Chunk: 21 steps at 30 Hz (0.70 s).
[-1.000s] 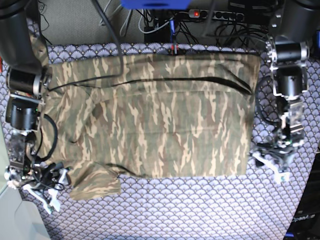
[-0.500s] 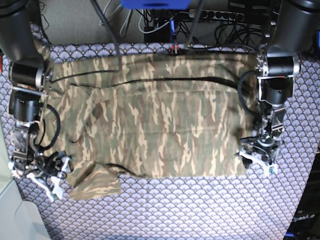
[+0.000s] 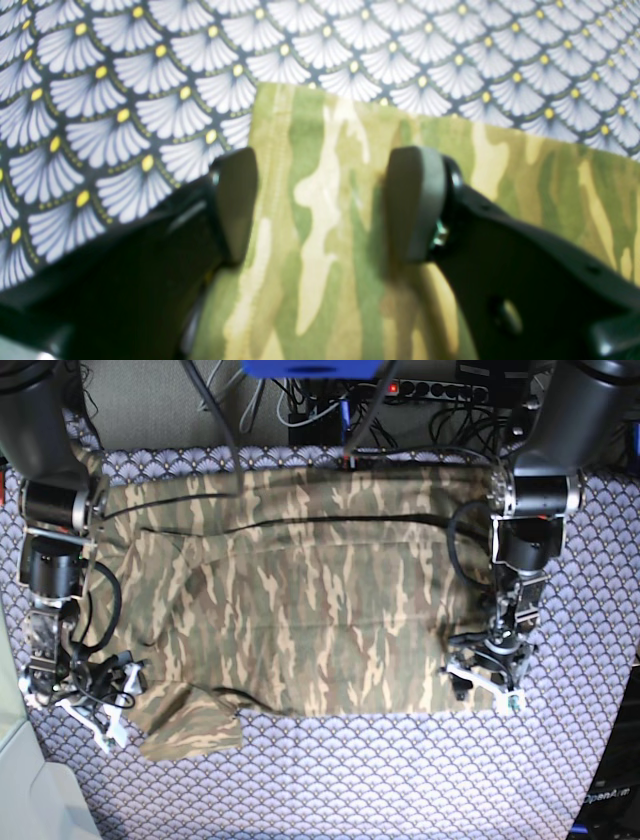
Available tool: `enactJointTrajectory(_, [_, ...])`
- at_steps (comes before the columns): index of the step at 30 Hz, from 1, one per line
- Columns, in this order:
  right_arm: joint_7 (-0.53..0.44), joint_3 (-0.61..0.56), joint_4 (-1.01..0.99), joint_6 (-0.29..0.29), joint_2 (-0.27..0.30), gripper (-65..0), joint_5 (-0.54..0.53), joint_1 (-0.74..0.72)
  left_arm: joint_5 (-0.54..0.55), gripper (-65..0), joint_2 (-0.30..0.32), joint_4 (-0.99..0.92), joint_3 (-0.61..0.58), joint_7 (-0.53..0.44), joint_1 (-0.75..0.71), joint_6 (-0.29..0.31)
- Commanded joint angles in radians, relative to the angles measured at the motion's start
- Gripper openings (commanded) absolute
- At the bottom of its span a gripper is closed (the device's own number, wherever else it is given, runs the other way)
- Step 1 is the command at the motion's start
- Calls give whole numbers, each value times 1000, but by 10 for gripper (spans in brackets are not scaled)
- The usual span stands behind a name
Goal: Fold the T-shirt properly
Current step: 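Grasp the hem corners of the shirt with both grippers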
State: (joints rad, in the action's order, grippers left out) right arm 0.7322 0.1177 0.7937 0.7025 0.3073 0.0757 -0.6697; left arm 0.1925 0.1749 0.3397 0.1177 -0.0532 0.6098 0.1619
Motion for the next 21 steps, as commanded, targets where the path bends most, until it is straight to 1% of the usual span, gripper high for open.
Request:
enactJointTrajectory(1, [-15, 4, 19, -4, 10, -302, -12, -35, 5, -246, 7, 8, 3, 8, 25, 3])
enactJointTrajectory(10, [-15, 6, 19, -4, 8, -302, -14, -35, 12, -248, 28, 60, 7, 16, 23, 1])
enactJointTrajectory(17, [-15, 6, 19, -4, 8, -302, -14, -34, 12, -248, 25, 51, 9, 16, 22, 1])
enactJointTrajectory(21, [-15, 6, 19, -4, 8, -302, -14, -34, 14, -248, 16, 49, 9, 13, -6, 1])
